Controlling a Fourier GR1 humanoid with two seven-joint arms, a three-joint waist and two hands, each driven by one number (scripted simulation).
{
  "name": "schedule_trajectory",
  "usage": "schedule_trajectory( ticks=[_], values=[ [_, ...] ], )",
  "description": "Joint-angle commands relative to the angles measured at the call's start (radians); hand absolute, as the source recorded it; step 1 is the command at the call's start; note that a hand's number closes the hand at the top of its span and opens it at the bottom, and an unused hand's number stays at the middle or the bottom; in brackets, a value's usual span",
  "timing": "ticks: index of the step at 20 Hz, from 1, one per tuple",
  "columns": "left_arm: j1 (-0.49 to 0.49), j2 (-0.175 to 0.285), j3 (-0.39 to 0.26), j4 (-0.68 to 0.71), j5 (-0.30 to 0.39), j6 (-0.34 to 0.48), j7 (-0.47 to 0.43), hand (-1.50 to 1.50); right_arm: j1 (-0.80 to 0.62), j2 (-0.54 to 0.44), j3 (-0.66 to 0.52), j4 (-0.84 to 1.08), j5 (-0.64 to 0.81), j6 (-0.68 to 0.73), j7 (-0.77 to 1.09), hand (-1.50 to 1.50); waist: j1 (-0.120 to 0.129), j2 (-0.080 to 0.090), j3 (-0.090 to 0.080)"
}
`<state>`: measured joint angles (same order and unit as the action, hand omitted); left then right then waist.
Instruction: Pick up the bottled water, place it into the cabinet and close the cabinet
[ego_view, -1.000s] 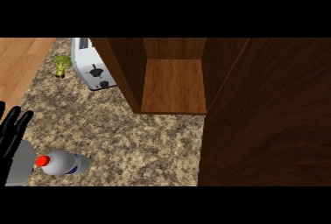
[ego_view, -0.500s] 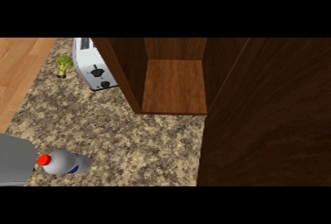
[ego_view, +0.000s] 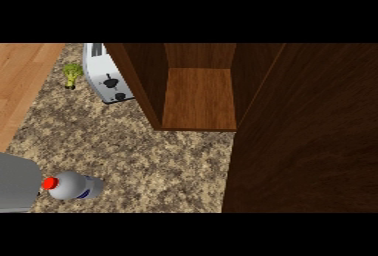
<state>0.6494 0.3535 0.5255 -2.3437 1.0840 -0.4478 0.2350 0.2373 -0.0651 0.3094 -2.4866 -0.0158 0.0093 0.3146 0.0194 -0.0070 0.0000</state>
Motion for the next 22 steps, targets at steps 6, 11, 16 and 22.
schedule_trajectory(
  ticks=[6, 11, 16, 22],
  values=[
    [0.055, -0.005, 0.101, -0.150, 0.138, 0.009, 0.072, -1.50, -0.031, -0.003, 0.065, -0.150, 0.056, -0.055, 0.153, -1.50, -0.011, 0.001, 0.000],
    [0.056, -0.004, 0.154, -0.112, 0.177, -0.013, 0.089, -1.50, -0.035, -0.025, 0.041, -0.172, 0.043, -0.076, 0.165, -1.50, -0.011, 0.000, 0.000],
    [0.027, -0.058, 0.111, -0.146, 0.094, -0.007, 0.101, -1.50, -0.081, -0.039, 0.058, -0.186, 0.066, -0.101, 0.197, -1.50, -0.015, 0.001, 0.000],
    [-0.087, -0.092, 0.067, -0.023, -0.030, -0.017, 0.110, -1.50, -0.058, -0.072, 0.071, -0.228, 0.049, -0.104, 0.235, -1.50, -0.031, 0.003, 0.000]
  ],
)
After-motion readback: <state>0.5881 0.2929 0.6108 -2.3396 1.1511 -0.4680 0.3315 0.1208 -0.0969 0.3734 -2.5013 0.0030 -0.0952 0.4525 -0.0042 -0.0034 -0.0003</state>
